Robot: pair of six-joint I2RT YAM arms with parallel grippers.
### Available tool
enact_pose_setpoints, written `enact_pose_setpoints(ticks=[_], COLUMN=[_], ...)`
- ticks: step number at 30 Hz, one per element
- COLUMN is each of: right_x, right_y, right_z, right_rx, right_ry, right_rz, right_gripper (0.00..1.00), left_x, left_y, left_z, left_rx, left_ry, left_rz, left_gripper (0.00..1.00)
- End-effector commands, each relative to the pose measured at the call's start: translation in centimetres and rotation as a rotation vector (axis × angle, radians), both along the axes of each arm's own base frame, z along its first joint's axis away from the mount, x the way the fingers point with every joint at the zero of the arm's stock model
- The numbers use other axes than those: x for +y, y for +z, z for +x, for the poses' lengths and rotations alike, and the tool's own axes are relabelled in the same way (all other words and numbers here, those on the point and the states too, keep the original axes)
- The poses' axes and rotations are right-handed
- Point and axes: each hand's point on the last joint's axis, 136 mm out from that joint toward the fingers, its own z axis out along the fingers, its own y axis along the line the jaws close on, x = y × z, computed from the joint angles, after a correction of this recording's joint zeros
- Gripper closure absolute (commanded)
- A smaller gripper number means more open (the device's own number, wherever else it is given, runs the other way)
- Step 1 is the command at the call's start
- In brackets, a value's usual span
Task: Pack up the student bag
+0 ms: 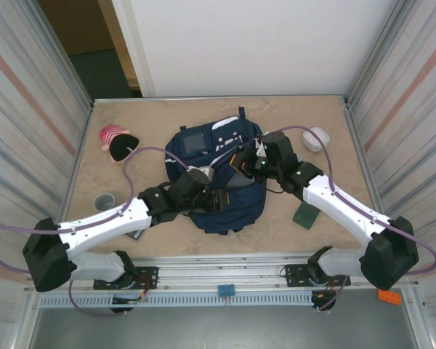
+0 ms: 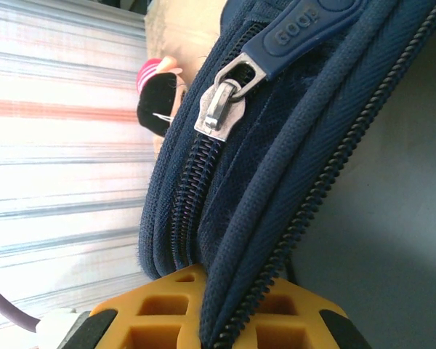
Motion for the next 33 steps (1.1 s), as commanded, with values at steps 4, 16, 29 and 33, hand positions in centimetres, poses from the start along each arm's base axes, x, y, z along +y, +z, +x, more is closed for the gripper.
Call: enact_pose_setpoints(ticks=[4,16,29,33], right_x=[1.5,1.1,-5.1,-5.0], right_y=[5.8,5.4,6.1,6.2], right_z=[-0.4,-0.6,2.7,2.9], right_rx=[-0.126,-0.126,-0.134,-0.12], right_ry=[0.039,0.027,-0.043,-0.035], right_rz=[0.123,0.1,0.091,0.123], right_gripper=[0.98,0.98,0.98,0.94], left_x=[-0.3,0.7,6.3,5.4], left_y=[-0.1,-0.1,-2.3,-1.1], left_z=[1.2,1.9,-0.4,0.1], left_rx=[-0.005,-0.046,-0.048,-0.108], left_ry=[0.06,0.09,0.108,0.071], left_rz=[0.026,0.094,0.214,0.125], left_gripper=[0.59,1.0,1.0,1.0])
